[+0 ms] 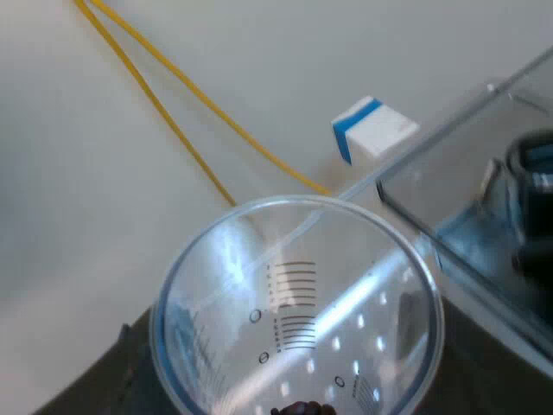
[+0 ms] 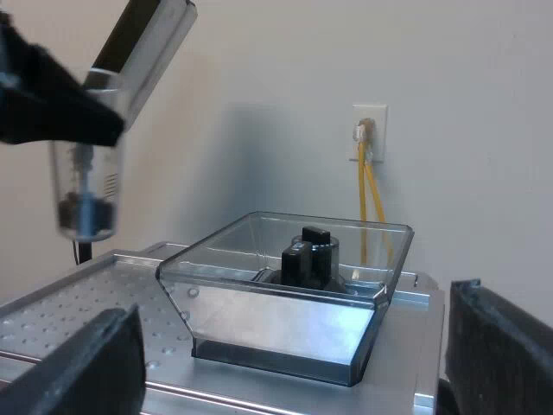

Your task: Pour the beans into the coffee machine

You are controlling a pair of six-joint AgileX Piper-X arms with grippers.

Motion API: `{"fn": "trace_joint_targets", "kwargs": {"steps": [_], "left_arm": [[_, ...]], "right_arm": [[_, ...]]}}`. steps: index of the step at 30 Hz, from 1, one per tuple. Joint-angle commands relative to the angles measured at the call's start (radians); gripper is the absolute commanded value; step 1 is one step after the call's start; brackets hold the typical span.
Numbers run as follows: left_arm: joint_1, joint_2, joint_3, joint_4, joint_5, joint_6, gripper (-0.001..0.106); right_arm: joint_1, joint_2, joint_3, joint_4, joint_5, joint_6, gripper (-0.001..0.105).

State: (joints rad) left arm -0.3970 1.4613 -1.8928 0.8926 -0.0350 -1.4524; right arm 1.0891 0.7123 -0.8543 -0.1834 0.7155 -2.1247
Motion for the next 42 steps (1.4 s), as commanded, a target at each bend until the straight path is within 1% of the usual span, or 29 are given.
{"fn": "trace_joint_targets", "kwargs": {"steps": [1, 6, 13, 14, 16, 17, 19, 21, 23, 24, 25, 26, 34, 36, 37, 42], "left_arm": [[-0.003, 0.043, -0.057, -0.046, -0.022, 0.031, 0.013], [-0.003, 0.108, -0.11, -0.094, -0.022, 0.069, 0.013], [-0.008, 0.153, -0.12, -0.164, -0.022, 0.193, 0.013], [-0.013, 0.155, -0.12, -0.166, -0.022, 0.218, 0.013], [-0.025, 0.161, -0.12, -0.172, -0.022, 0.314, 0.013], [-0.028, 0.161, -0.12, -0.175, -0.022, 0.332, 0.013], [-0.041, 0.166, -0.12, -0.196, -0.019, 0.417, 0.013], [-0.056, 0.168, -0.12, -0.21, -0.019, 0.457, 0.013], [-0.072, 0.171, -0.12, -0.22, -0.019, 0.534, 0.013], [-0.072, 0.171, -0.12, -0.22, -0.019, 0.534, 0.013], [-0.084, 0.172, -0.12, -0.22, -0.019, 0.659, 0.013], [-0.086, 0.176, -0.12, -0.22, -0.019, 0.699, 0.013], [-0.095, 0.19, -0.12, -0.212, -0.021, 0.787, 0.013], [-0.098, 0.191, -0.12, -0.21, -0.021, 0.85, 0.013], [-0.104, 0.191, -0.12, -0.21, -0.021, 0.899, 0.013], [-0.113, 0.191, -0.12, -0.21, -0.021, 0.992, 0.013]], "right_arm": [[-0.003, -0.007, -0.011, -0.011, 0.008, 0.001, 0.073], [-0.003, -0.007, -0.011, -0.011, 0.008, 0.001, 0.073], [-0.003, -0.007, -0.011, 0.001, 0.008, 0.001, 0.073], [-0.003, -0.007, -0.011, 0.004, 0.008, 0.001, 0.073], [-0.003, -0.007, -0.011, 0.016, 0.008, 0.001, 0.073], [-0.003, -0.007, -0.011, 0.016, 0.008, 0.001, 0.073], [-0.003, -0.007, -0.011, 0.025, 0.008, 0.001, 0.073], [-0.003, -0.007, -0.011, 0.033, 0.008, 0.001, 0.073], [-0.003, -0.007, -0.011, 0.035, 0.008, 0.001, 0.073], [-0.003, -0.007, -0.011, 0.035, 0.008, 0.001, 0.073], [-0.003, -0.007, -0.011, 0.038, 0.008, 0.001, 0.073], [-0.003, -0.007, -0.011, 0.038, 0.008, 0.001, 0.073], [-0.003, -0.007, -0.011, 0.038, 0.008, 0.001, 0.073], [-0.003, -0.007, -0.011, 0.038, 0.008, 0.001, 0.073], [-0.003, -0.007, -0.011, 0.038, 0.008, 0.001, 0.073], [-0.003, -0.007, -0.011, 0.038, 0.008, 0.001, 0.073]]}}
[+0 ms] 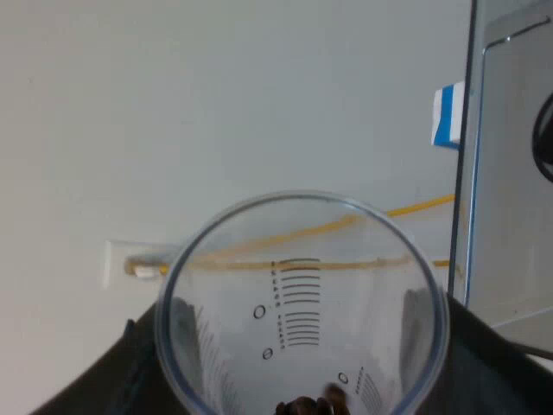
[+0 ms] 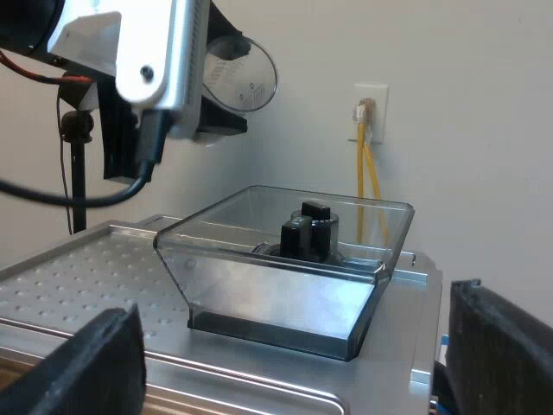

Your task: Pour the beans into the coffee machine

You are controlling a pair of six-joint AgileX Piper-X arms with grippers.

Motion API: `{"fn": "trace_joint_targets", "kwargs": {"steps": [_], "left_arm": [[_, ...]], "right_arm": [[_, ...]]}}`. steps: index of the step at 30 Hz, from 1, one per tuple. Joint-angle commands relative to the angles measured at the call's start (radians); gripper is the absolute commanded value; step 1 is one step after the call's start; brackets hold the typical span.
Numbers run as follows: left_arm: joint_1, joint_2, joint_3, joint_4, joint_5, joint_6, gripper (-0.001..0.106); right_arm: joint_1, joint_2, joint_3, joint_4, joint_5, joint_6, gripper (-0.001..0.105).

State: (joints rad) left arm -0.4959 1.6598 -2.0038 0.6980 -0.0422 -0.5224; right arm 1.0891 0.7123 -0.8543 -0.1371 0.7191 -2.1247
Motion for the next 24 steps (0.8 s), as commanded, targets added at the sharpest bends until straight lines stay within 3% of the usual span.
{"fn": "trace_joint_targets", "kwargs": {"steps": [1, 8, 16, 24], "left_arm": [[-0.017, -0.008, -0.009, -0.015, -0.014, 0.11, 0.013], [-0.019, -0.003, -0.007, -0.015, 0.019, 0.201, 0.013], [-0.019, 0.004, -0.007, -0.015, 0.019, 0.437, 0.013], [-0.019, 0.006, -0.007, -0.02, 0.042, 0.551, 0.013]], "right_arm": [[-0.003, -0.007, -0.011, -0.008, 0.005, 0.001, 0.073], [-0.003, -0.007, -0.011, -0.008, 0.005, 0.001, 0.073], [-0.003, -0.007, -0.011, -0.008, 0.005, 0.001, 0.073], [-0.003, -0.007, -0.011, -0.008, 0.005, 0.001, 0.073]]}}
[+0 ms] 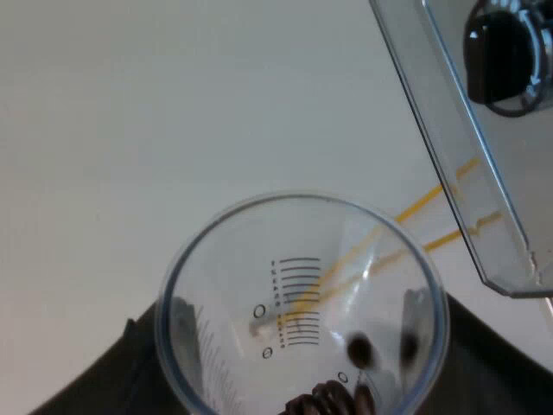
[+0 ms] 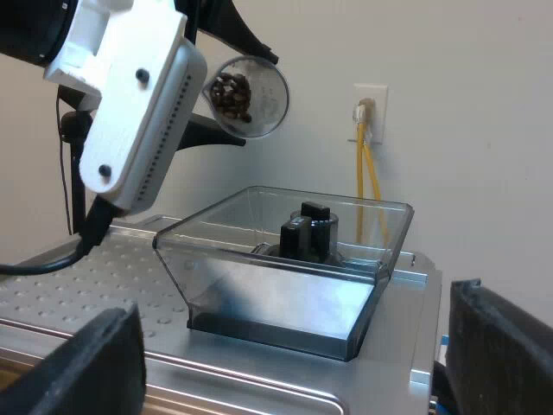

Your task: Pour the beans into the coffee machine

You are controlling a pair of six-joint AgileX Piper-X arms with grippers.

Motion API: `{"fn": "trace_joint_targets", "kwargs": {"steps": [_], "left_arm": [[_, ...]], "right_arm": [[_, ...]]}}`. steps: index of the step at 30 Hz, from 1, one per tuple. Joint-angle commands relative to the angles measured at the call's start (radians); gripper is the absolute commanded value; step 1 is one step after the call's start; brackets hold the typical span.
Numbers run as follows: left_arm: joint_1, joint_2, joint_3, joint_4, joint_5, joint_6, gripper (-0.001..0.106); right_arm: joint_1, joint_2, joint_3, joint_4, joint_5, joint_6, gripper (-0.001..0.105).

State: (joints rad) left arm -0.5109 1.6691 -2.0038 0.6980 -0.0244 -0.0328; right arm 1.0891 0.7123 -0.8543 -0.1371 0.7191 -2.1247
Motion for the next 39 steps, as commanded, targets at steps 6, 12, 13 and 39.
{"fn": "trace_joint_targets", "kwargs": {"steps": [6, 12, 13, 39], "left_arm": [[-0.004, -0.003, -0.007, -0.032, 0.024, 0.175, 0.013], [-0.004, -0.003, -0.007, -0.032, 0.024, 0.274, 0.013], [-0.004, -0.003, -0.007, -0.032, 0.024, 0.289, 0.013], [-0.004, -0.003, -0.007, -0.032, 0.024, 0.399, 0.013]], "right_arm": [[-0.003, -0.007, -0.011, -0.008, 0.005, 0.001, 0.073], [-0.003, -0.007, -0.011, -0.008, 0.005, 0.001, 0.073], [-0.003, -0.007, -0.011, -0.008, 0.005, 0.001, 0.073], [-0.003, -0.007, -0.011, -0.008, 0.005, 0.019, 0.073]]}}
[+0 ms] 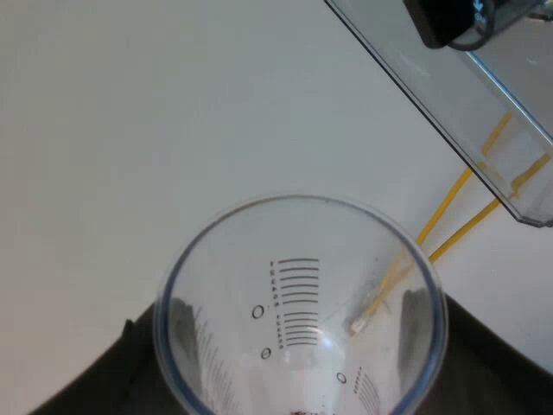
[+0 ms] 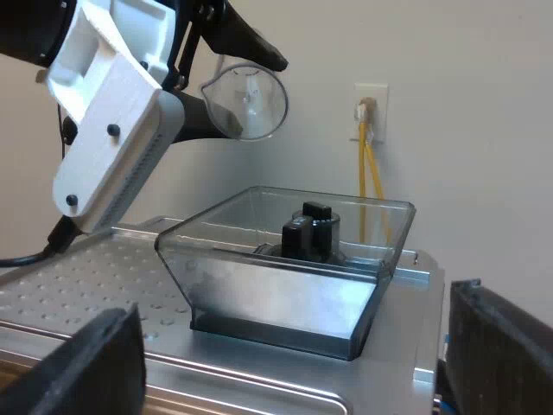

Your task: Pour the beans into the coffee machine

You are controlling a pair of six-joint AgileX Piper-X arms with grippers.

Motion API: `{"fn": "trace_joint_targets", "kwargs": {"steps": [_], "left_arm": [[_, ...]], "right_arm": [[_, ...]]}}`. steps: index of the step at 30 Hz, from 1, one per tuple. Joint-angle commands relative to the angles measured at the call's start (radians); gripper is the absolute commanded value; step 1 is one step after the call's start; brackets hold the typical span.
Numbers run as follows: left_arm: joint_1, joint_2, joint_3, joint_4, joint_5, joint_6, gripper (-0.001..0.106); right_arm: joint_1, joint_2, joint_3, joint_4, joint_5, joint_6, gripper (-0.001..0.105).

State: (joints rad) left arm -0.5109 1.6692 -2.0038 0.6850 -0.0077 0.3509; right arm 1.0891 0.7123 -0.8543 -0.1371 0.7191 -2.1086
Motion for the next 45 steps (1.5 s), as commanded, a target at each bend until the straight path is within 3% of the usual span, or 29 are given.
{"fn": "trace_joint_targets", "kwargs": {"steps": [1, 12, 16, 18, 21, 22, 24, 25, 26, 27, 30, 33, 40, 42, 45], "left_arm": [[-0.002, -0.003, -0.007, -0.03, 0.008, 0.088, 0.013], [-0.002, -0.003, -0.007, -0.062, 0.008, 0.101, 0.013], [-0.002, -0.003, -0.007, -0.062, 0.008, 0.043, 0.013], [-0.002, -0.003, -0.007, -0.062, 0.008, -0.043, 0.013], [-0.002, -0.006, -0.007, -0.062, 0.008, -0.256, 0.013], [-0.002, -0.007, -0.007, -0.062, 0.008, -0.297, 0.013], [-0.003, -0.017, -0.007, -0.062, -0.02, -0.492, 0.013], [-0.005, -0.02, -0.007, -0.062, -0.032, -0.528, 0.013], [-0.004, -0.027, -0.007, -0.062, -0.057, -0.628, 0.013], [-0.004, -0.028, -0.007, -0.062, -0.061, -0.644, 0.013], [-0.004, -0.054, -0.007, -0.059, -0.144, -0.974, 0.013], [-0.004, -0.074, -0.007, -0.049, -0.186, -1.133, 0.013], [-0.004, -0.137, -0.007, 0.091, -0.103, -1.349, 0.004], [-0.001, -0.159, -0.007, 0.13, -0.062, -1.426, 0.0], [-0.001, -0.187, -0.007, 0.15, -0.062, -1.476, 0.0]], "right_arm": [[-0.003, -0.007, -0.011, -0.008, 0.005, 0.003, 0.073], [-0.003, -0.007, -0.011, -0.008, 0.005, 0.002, 0.073], [-0.003, -0.007, -0.011, -0.008, 0.005, 0.002, 0.073], [-0.003, -0.007, -0.011, -0.008, 0.005, 0.002, 0.073], [-0.003, -0.007, -0.011, -0.008, 0.002, 0.002, 0.073], [-0.003, -0.007, -0.011, -0.008, 0.002, 0.002, 0.073], [-0.003, -0.007, -0.011, -0.008, 0.002, 0.002, 0.073], [-0.003, -0.007, -0.011, -0.008, 0.002, 0.002, 0.073], [-0.003, -0.007, -0.011, -0.008, 0.002, 0.002, 0.073], [-0.003, -0.007, -0.011, -0.008, 0.002, 0.002, 0.073], [-0.003, -0.007, -0.011, -0.008, -0.004, 0.002, 0.073], [-0.003, -0.007, -0.011, -0.008, -0.012, 0.002, 0.073], [-0.003, -0.007, -0.011, -0.008, -0.056, 0.002, 0.073], [-0.003, -0.007, -0.011, -0.008, -0.16, -0.002, 0.073], [-0.003, -0.007, -0.011, -0.008, -0.228, -0.005, 0.073]]}}
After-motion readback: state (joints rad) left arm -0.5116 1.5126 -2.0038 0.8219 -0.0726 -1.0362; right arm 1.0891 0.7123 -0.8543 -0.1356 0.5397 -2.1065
